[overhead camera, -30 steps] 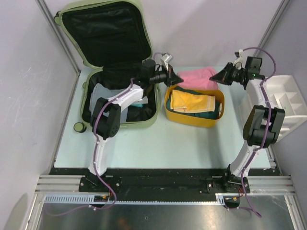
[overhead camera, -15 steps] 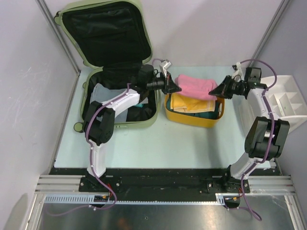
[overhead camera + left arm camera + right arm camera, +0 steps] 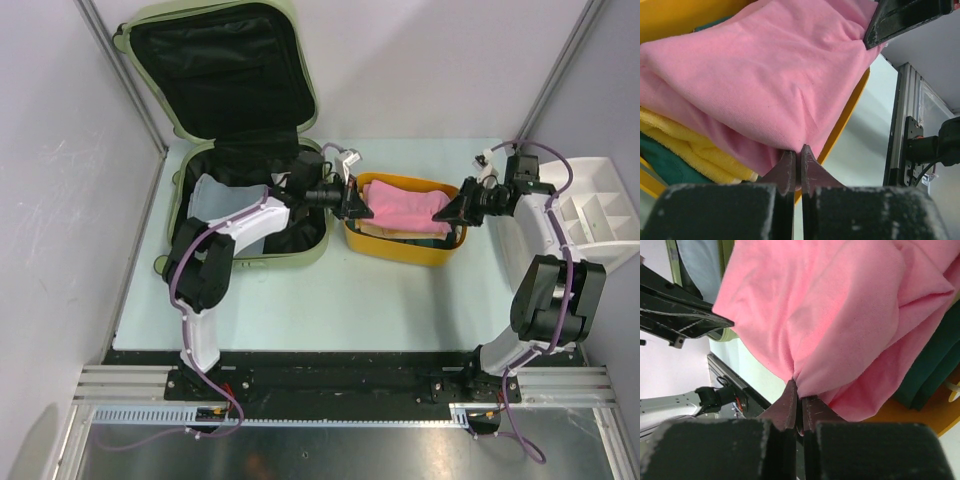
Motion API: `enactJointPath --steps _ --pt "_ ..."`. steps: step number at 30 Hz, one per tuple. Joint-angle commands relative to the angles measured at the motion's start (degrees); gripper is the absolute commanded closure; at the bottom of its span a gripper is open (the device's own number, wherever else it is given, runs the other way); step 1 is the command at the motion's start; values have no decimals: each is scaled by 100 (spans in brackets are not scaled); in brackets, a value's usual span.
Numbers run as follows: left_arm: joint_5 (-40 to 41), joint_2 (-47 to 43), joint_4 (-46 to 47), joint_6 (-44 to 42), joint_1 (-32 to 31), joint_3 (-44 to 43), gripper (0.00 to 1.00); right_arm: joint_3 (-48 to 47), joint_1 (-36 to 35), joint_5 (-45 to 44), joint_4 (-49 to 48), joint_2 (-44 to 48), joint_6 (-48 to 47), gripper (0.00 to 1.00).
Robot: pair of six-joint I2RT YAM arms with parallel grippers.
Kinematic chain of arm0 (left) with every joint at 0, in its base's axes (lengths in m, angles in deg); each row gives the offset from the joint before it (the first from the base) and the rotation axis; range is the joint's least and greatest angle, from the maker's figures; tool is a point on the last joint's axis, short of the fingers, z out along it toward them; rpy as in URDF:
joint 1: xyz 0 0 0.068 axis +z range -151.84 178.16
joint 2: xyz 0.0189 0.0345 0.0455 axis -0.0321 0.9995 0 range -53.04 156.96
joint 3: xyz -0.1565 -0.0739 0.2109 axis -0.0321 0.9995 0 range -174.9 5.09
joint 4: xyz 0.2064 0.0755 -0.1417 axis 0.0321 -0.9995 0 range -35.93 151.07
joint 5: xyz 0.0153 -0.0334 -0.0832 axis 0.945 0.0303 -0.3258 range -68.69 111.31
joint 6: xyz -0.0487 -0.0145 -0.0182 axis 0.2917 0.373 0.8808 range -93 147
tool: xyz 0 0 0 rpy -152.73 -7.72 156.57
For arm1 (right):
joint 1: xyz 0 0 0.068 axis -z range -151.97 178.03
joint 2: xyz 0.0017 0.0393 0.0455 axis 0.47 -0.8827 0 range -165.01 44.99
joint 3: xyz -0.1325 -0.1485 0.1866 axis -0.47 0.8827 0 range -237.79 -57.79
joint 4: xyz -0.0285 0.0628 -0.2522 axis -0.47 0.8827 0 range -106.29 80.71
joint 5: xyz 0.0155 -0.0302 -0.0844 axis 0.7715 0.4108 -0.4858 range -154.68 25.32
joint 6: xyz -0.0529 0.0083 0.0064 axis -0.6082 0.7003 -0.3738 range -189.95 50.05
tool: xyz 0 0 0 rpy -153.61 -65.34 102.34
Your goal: Open, take out, and arrange the luggage
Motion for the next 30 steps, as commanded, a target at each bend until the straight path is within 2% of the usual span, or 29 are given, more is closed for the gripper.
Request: enactJointPath --steps 1,2,3,5,7,8,9,11,12,14,19,22,25,30 --pt "-102 -276 -132 -252 11 -24 100 98 17 -293 164 17 -416 100" --pt "-58 -241 -246 -270 2 -68 100 89 18 -415 103 -19 -451 94" --pt "4 -197 -325 -296 11 -147 93 98 18 -504 102 -28 -512 86" --pt "100 -197 -588 -463 11 -235 87 98 9 -801 76 7 -610 84" --pt "206 -275 -677 -603 11 -253 74 98 0 -970 58 60 -653 72" --pt "259 -311 -765 -639 11 -253 68 89 -35 -1049 23 104 -654 57" --pt "233 -407 -826 -682 19 -279 56 80 -61 -1076 23 156 -654 50" --pt "154 -547 -1037 -823 54 -306 48 -16 -140 -1058 119 349 -706 38" --pt "84 -635 -1081 -824 89 -315 43 -77 -167 -1050 163 420 -724 36" --pt "-170 -890 -1195 -684 282 -332 38 -209 -176 -1006 199 604 -768 30" --pt "-207 -1470 -1477 -498 1107 -280 28 -298 -412 -1102 -283 1106 -768 28" --pt "284 -1620 -2081 -725 1625 -209 26 -289 -930 -1233 -477 1045 -751 28" --pt "934 -1726 -2696 -1138 2039 -131 26 -289 -1220 -1313 -522 616 -637 29" --pt "2042 -2077 -2954 -1692 2514 572 25 -254 -1160 -1445 -601 -281 -671 30"
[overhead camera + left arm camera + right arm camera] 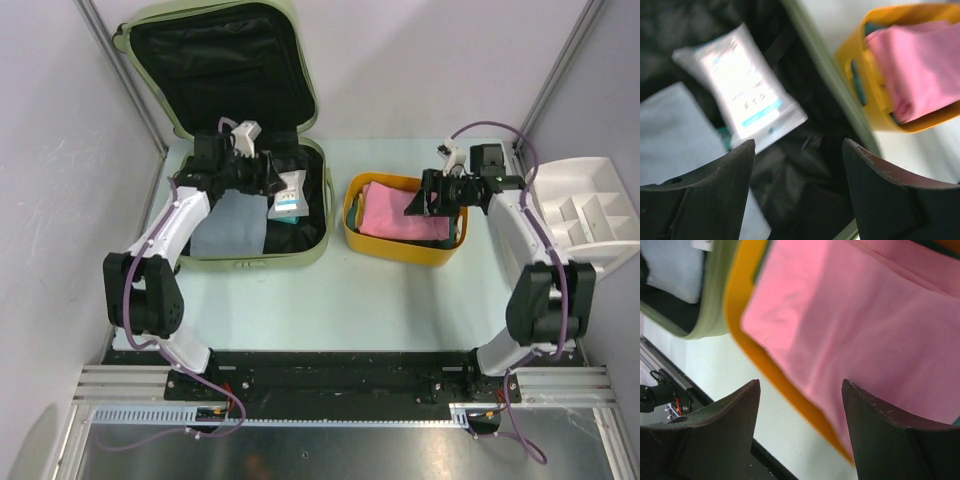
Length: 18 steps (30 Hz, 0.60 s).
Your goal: Open, take out, and arrange the luggage
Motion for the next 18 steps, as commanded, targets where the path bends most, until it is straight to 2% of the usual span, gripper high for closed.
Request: enactJointPath --steps 1,4,8,11,16,18 --pt "985 -379 -652 -758 334 540 25 -35 153 -326 -118 -957 -26 30" --pt "1055 -292 -836 -679 791 699 24 -35 162 -466 -135 -1231 -132 30" --pt "1659 -230 -908 -750 818 848 21 -52 136 -239 -284 -1058 34 29" --pt "2397 50 -899 -679 590 778 18 -70 66 -10 -364 -811 210 29" --pt "2602 516 -750 -670 274 594 16 -70 -145 -106 -451 -318 298 28" --pt "2944 631 -636 -531 29 585 16 -79 -145 -141 -574 -222 412 28"
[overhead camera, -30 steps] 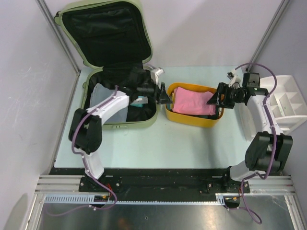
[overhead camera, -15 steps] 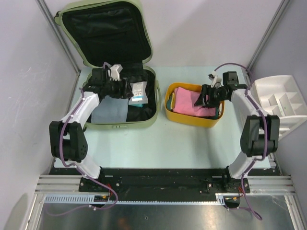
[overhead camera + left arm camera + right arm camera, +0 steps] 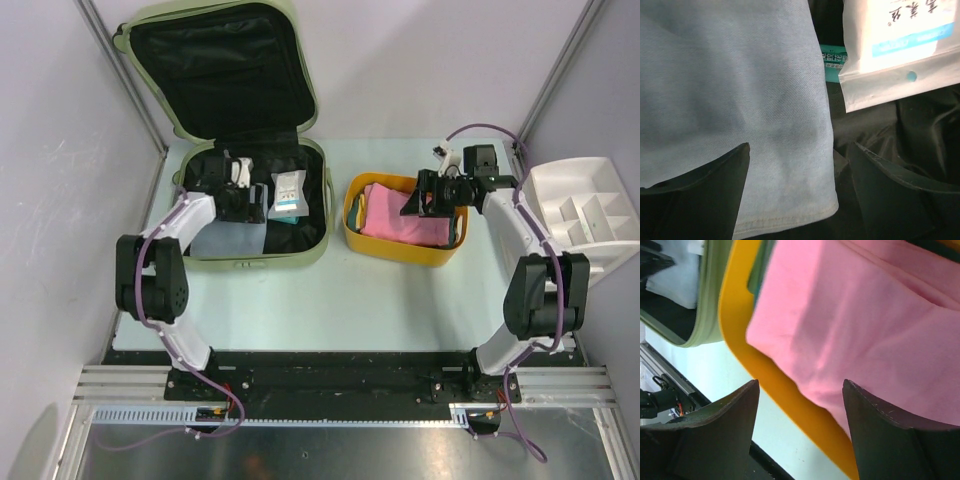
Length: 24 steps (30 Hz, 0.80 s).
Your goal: Open, take out, and arrange the luggage
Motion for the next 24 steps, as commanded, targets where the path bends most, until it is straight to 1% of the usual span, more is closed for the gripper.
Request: enactJointPath --steps 1,3,5,6,9,12,13,15,16,18,19,21,22,24 --pt "720 268 268 2 -392 -218 16 -112 -84 -34 -369 467 257 28" --pt "939 488 347 37 -524 -209 16 -199 -32 -104 -404 494 354 28" --pt "985 707 452 46 -595 -183 15 -252 21 -105 -405 494 416 28" --pt "1280 787 540 28 -647 -200 14 -296 56 -114 -396 494 460 28" --pt "1756 1190 540 72 -683 -279 14 -349 188 -70 -370 494 521 28" --pt "2065 1306 532 81 -674 -218 20 -437 232 -61 -299 520 486 28" --pt "2127 1289 532 72 -665 -139 26 -472 232 -44 -290 555 486 28" --pt "2066 1210 532 63 -639 -77 34 -490 224 -17 -308 599 504 27" --pt "1944 1183 532 72 -622 -25 40 -498 215 -8 -325 625 504 27" --pt "1785 1113 532 116 -551 19 50 -507 171 1 -387 678 504 26" --pt "1584 1008 523 125 -534 46 58 -516 162 18 -422 678 521 26" --pt "1478 911 514 134 -472 55 68 -542 136 62 -501 687 539 26" --pt "1390 763 514 99 -455 63 83 -551 118 62 -519 696 556 25" --pt "1249 586 514 20 -393 64 100 -560 48 97 -641 713 609 25"
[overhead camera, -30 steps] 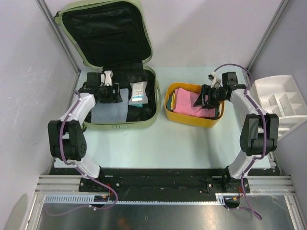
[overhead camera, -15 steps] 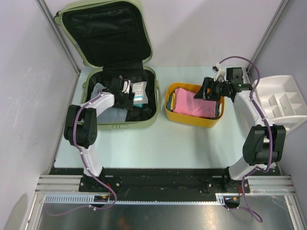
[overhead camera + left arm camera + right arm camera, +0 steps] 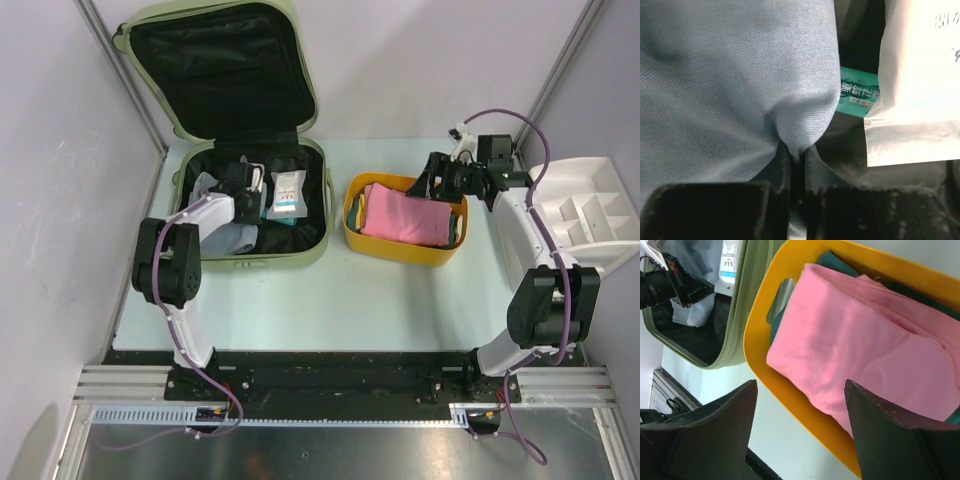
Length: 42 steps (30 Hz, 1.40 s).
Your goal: Open, take out, and arrange the luggage
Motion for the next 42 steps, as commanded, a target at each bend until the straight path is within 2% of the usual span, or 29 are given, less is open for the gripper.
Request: enactJointPath --steps 1,5,6,11,16,22,27,32,36,42 --pt "-417 -596 -188 -74 182 127 100 -289 -129 128 -386 270 144 25" --pt "-1259 -1150 -196 -145 594 127 100 -280 -313 259 -737 252 206 23" --pt "-1679 -1265 -188 -311 665 153 100 -280 -418 286 -808 209 171 21" --pt "-2543 -1994 -293 -883 894 223 100 -289 -753 426 -1343 86 144 18" --pt "-3684 -2399 -512 -1156 859 197 100 -289 -1104 549 -1792 -177 529 15" --pt "-4424 -3014 -583 -1437 447 451 100 -298 -1421 900 -2196 -538 1487 14" --pt "-4654 -3515 -592 -1858 -194 803 100 -350 -1772 814 -2276 -907 2567 9" --pt "-4575 -3893 -601 -2518 -977 1374 100 -473 -2080 874 -2452 -1232 3149 8" --pt "-4478 -3991 -592 -2756 -1311 1629 100 -684 -2195 954 -2268 -1479 3106 5" --pt "-4461 -4096 -583 -2984 -1523 1726 100 -1053 -2291 857 -1302 -1725 2571 5"
